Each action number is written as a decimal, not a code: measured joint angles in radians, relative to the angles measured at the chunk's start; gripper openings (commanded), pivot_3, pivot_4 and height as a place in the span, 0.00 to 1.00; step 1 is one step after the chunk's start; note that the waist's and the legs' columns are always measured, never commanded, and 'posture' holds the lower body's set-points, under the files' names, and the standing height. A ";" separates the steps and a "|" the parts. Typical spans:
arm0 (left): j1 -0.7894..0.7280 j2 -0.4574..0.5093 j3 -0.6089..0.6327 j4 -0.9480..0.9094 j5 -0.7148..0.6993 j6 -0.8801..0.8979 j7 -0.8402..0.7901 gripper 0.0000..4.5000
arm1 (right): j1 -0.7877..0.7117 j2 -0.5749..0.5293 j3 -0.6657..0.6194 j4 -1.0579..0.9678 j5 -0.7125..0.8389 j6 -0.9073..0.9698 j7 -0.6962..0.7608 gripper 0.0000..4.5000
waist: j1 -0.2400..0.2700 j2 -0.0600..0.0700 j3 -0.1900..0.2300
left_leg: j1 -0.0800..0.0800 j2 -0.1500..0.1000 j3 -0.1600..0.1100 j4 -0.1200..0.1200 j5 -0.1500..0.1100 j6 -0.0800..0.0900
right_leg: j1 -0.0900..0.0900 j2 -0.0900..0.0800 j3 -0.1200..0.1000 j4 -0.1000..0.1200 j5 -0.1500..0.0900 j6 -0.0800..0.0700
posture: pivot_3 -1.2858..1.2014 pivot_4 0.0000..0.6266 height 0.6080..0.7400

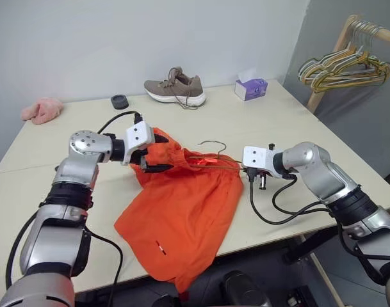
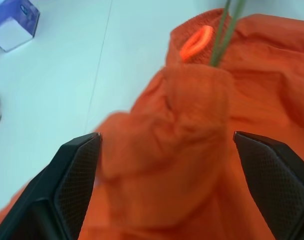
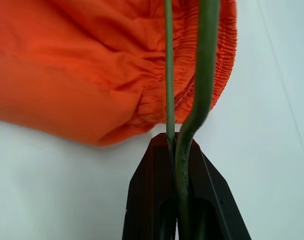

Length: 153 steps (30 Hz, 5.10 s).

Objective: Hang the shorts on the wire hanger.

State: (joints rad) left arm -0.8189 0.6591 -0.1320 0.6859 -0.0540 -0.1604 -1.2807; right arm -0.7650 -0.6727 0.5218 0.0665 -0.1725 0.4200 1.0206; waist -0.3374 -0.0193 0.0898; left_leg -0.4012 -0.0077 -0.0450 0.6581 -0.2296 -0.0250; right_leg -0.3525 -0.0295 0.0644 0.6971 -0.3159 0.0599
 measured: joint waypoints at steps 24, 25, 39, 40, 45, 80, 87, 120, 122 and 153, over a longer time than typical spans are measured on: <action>-0.011 -0.027 -0.025 0.037 0.004 0.005 -0.144 0.00 | 0.008 -0.013 -0.040 -0.130 0.002 0.015 0.047 0.00 | -0.024 0.000 0.000 | -0.001 0.000 -0.002 0.000 0.000 0.000 | 0.000 0.000 -0.001 0.000 0.000 0.000 | 0.38 0.06 1.00; -0.009 -0.027 -0.025 0.028 0.004 0.007 -0.148 0.00 | 0.008 -0.017 -0.040 -0.130 0.000 0.007 0.049 0.00 | -0.024 0.000 0.000 | -0.001 0.000 -0.002 0.000 0.000 0.000 | 0.000 0.000 -0.001 0.000 0.000 0.000 | 0.39 0.06 1.00; 0.041 -0.008 -0.020 -0.030 -0.020 0.083 -0.168 0.00 | -0.001 -0.110 -0.050 0.028 -0.081 -0.266 0.059 0.63 | -0.021 0.000 0.000 | -0.001 0.000 -0.002 0.000 0.000 0.000 | 0.000 0.000 -0.001 0.000 0.000 0.000 | 0.39 0.06 1.00; 0.049 -0.001 -0.016 -0.030 -0.020 0.088 -0.164 0.00 | -0.001 -0.135 -0.067 0.060 -0.085 -0.279 0.053 0.71 | -0.022 0.000 0.000 | -0.001 0.000 -0.002 0.000 0.000 0.000 | 0.000 0.000 -0.001 0.000 0.000 0.000 | 0.39 0.06 1.00; 0.073 0.006 0.002 -0.042 -0.023 0.103 -0.121 0.00 | 0.065 -0.217 -0.203 0.076 -0.062 -0.211 0.040 1.00 | -0.021 0.000 0.000 | -0.001 0.000 -0.002 0.000 0.000 0.000 | 0.001 0.000 -0.002 0.000 0.000 0.000 | 0.39 0.06 1.00; 0.147 0.005 0.061 -0.190 -0.086 0.219 0.014 0.00 | 0.332 0.531 -0.356 -0.173 0.340 0.606 -0.569 0.73 | 0.030 -0.002 -0.002 | -0.001 0.000 -0.003 0.001 0.000 0.000 | 0.000 0.001 -0.001 0.001 0.000 0.000 | 0.41 0.04 1.00; 0.153 0.008 0.103 -0.216 -0.124 0.266 0.052 0.00 | 0.341 0.460 -0.323 -0.168 0.305 0.487 -0.579 0.19 | 0.031 -0.002 -0.002 | -0.001 0.000 -0.003 0.001 0.000 0.000 | 0.000 0.002 -0.001 0.001 0.000 0.000 | 0.41 0.05 1.00; 0.223 0.184 0.054 -0.299 -0.209 0.340 -0.143 0.00 | 0.307 0.244 -0.521 -0.165 0.493 0.468 -0.535 0.01 | 0.036 -0.001 -0.001 | -0.001 0.002 0.000 0.000 0.000 0.000 | -0.001 0.006 0.003 0.000 0.000 0.000 | 0.40 0.06 1.00; 0.225 0.184 0.046 -0.298 -0.207 0.330 -0.150 0.00 | 0.311 0.243 -0.522 -0.168 0.493 0.472 -0.535 0.01 | 0.035 -0.001 -0.001 | -0.001 0.002 0.001 0.000 0.000 0.000 | -0.001 0.006 0.003 0.000 0.000 0.000 | 0.40 0.06 1.00; 0.209 0.082 -0.060 -0.163 0.015 0.069 0.005 0.00 | 0.214 0.098 -0.222 -0.383 0.368 0.496 -0.520 0.01 | 0.034 -0.001 0.001 | -0.001 0.002 0.001 -0.002 0.000 0.000 | -0.002 0.004 0.004 -0.002 -0.003 0.004 | 0.39 0.08 1.00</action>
State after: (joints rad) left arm -0.6094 0.7416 -0.1920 0.5229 -0.0386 -0.0914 -1.2760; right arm -0.5513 -0.5747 0.2994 -0.3165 0.1955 0.9158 0.5007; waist -0.3033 -0.0207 0.0904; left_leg -0.4024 -0.0054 -0.0438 0.6564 -0.2301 -0.0249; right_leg -0.3542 -0.0254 0.0682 0.6948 -0.3187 0.0641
